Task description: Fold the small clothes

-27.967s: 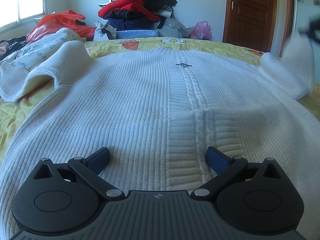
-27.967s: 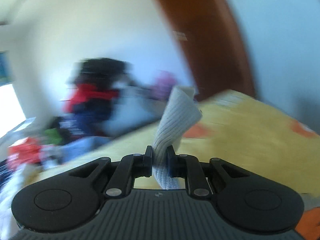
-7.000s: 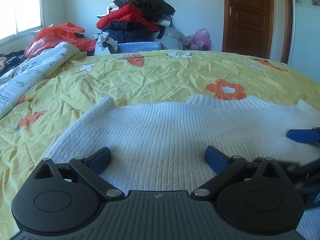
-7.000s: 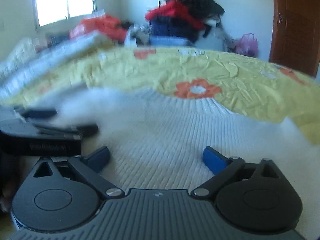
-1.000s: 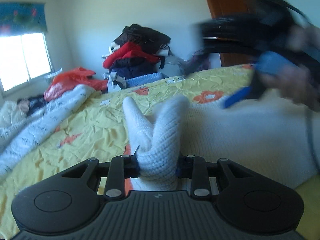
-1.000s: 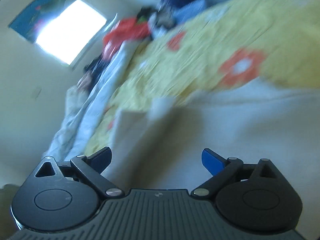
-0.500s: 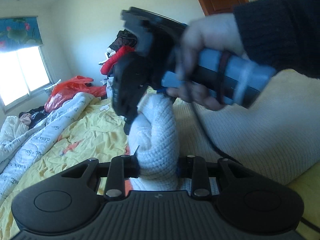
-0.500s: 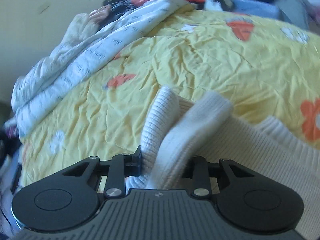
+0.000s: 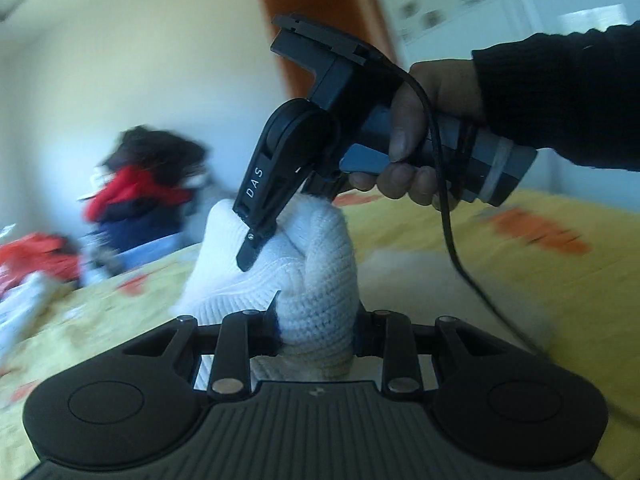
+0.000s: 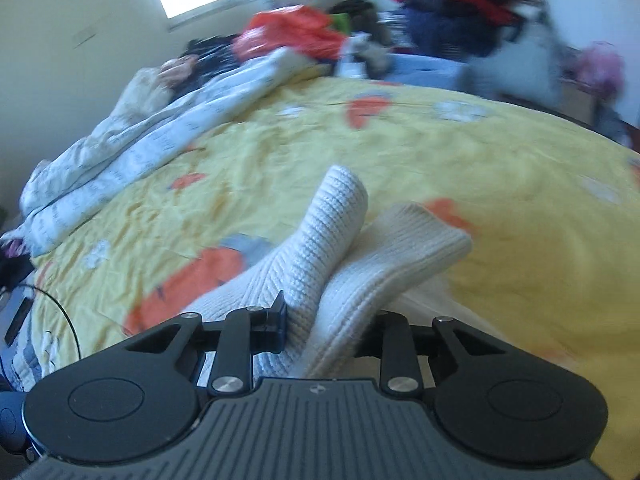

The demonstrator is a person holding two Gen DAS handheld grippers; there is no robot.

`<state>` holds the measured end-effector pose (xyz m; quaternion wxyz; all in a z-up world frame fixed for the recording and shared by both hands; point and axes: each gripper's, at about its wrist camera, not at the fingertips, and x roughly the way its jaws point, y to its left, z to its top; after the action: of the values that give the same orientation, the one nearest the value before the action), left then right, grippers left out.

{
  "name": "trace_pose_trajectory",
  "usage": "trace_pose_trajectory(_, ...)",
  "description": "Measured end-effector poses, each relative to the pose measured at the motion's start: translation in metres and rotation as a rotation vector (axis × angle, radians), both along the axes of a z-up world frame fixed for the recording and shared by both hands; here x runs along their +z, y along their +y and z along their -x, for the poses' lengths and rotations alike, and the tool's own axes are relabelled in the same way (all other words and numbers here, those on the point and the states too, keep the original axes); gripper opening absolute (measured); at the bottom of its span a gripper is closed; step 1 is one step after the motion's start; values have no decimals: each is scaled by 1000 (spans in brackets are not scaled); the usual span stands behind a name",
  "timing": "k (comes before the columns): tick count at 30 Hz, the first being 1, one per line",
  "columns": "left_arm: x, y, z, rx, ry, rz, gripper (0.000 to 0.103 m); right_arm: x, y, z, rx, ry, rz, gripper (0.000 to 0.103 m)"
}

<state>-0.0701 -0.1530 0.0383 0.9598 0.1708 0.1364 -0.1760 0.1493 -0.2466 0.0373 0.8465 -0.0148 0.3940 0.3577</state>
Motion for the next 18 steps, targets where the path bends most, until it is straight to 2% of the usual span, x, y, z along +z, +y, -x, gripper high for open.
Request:
trace_pose_trajectory(5,-18,-55,-11,-136,95,-9,29,-43,-75,1,-149,77,-1,30)
trace_pose_trajectory(7,-30,-72,-20,-162,147,-23,29,-64,-94,2,-206,101,-38,30)
trace_pose_trajectory(9,-41,-83,-23,-171,150,-48,30,-79,-104,6,-242,103,-103,32)
trace_pose_trajectory(11,-48,-87,-18,-197,106,-102,34,-86,-116,9,-286,99,-153,47)
trace_pose_trajectory(13,-46,-72,-12,-244,79,-93,50,-86,-132,14,-327,108,-214,55)
trace_pose_trajectory(14,-43,-65,-4,-270,70,-75,54,-82,-141,17,-369,102,-250,58)
trace_pose_trajectory(15,-39,-47,3,-281,50,-59,59,-75,-153,21,-430,76,-278,61)
trace_pose_trajectory(16,-35,-34,15,-280,20,-43,70,-68,-163,27,-496,32,-306,63)
trace_pose_trajectory(17,-33,-19,25,-271,-18,-22,77,-61,-169,33,-542,-6,-327,62)
trace_pose_trajectory(18,-32,-1,33,-254,-64,-2,85,-56,-173,37,-548,-21,-351,62)
